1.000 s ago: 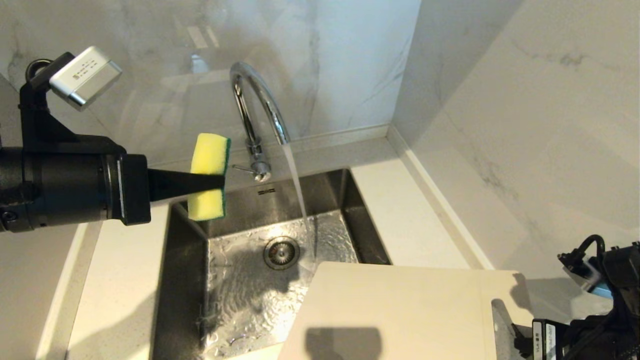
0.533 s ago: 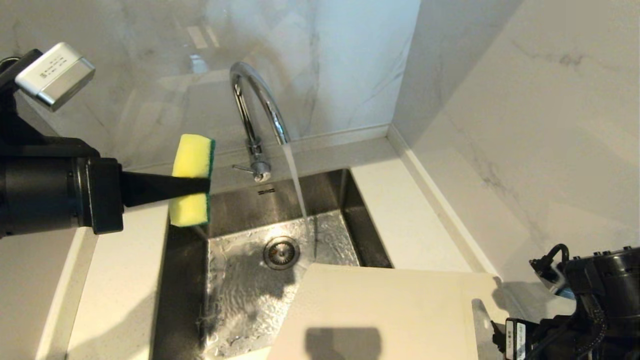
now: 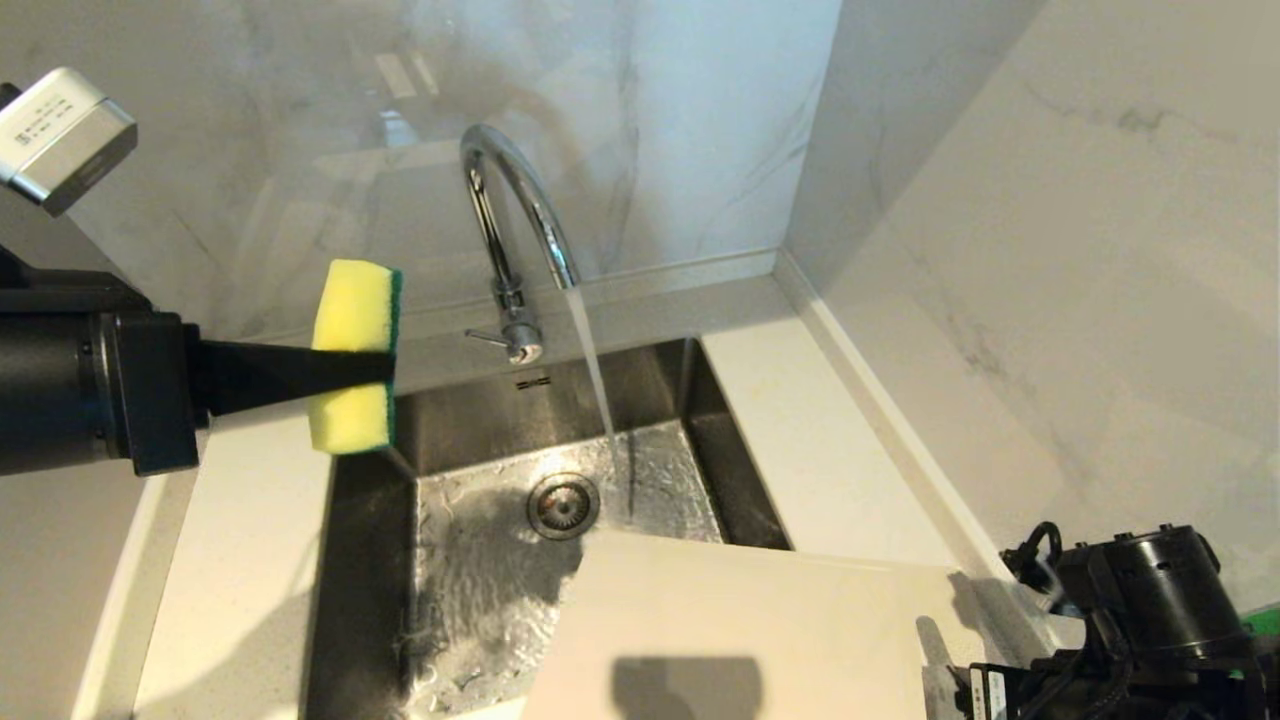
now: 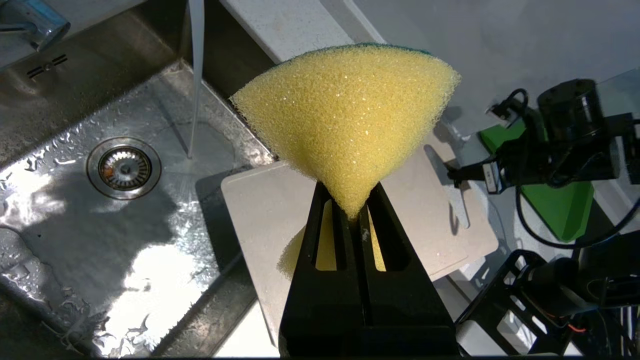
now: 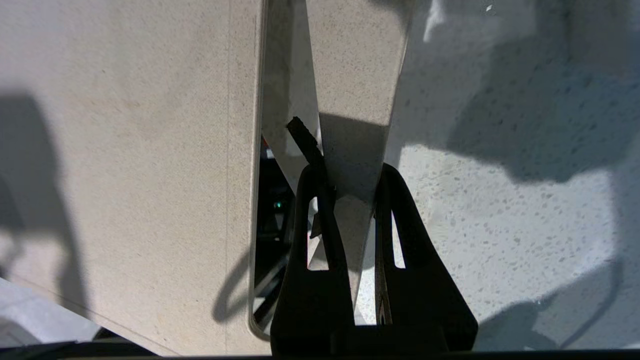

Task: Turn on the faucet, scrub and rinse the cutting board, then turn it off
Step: Put down the cutting board

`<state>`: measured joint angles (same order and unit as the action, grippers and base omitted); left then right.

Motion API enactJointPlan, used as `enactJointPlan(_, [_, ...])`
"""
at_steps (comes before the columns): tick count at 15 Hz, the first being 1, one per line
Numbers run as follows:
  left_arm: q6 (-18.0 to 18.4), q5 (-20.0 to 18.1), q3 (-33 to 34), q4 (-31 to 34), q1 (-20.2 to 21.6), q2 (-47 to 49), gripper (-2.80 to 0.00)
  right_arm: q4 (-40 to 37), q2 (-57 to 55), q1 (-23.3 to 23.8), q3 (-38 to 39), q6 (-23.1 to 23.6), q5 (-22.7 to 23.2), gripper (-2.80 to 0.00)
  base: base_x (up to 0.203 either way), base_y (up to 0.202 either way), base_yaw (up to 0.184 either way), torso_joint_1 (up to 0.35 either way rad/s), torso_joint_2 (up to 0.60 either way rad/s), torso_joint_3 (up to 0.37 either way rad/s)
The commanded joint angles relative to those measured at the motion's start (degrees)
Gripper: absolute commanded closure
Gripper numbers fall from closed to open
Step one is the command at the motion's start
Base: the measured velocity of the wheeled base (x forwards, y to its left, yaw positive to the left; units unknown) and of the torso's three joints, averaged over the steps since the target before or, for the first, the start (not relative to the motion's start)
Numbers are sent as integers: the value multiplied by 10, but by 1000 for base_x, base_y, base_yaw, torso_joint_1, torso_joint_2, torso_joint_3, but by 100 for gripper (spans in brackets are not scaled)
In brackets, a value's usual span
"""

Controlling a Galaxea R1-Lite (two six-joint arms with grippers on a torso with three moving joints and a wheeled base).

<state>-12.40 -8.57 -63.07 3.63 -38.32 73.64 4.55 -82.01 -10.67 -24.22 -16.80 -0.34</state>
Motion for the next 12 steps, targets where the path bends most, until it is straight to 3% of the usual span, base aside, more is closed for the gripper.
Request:
enactJointPlan(1, [-6, 0, 1, 0, 0, -5, 0, 3, -28, -1, 2, 7, 5, 0, 0, 0, 0, 0, 0, 0])
enactJointPlan(12, [-21, -1, 1, -6, 1, -4, 0, 116, -129, -17, -1, 18, 6, 0, 0, 0, 0, 0, 0, 0])
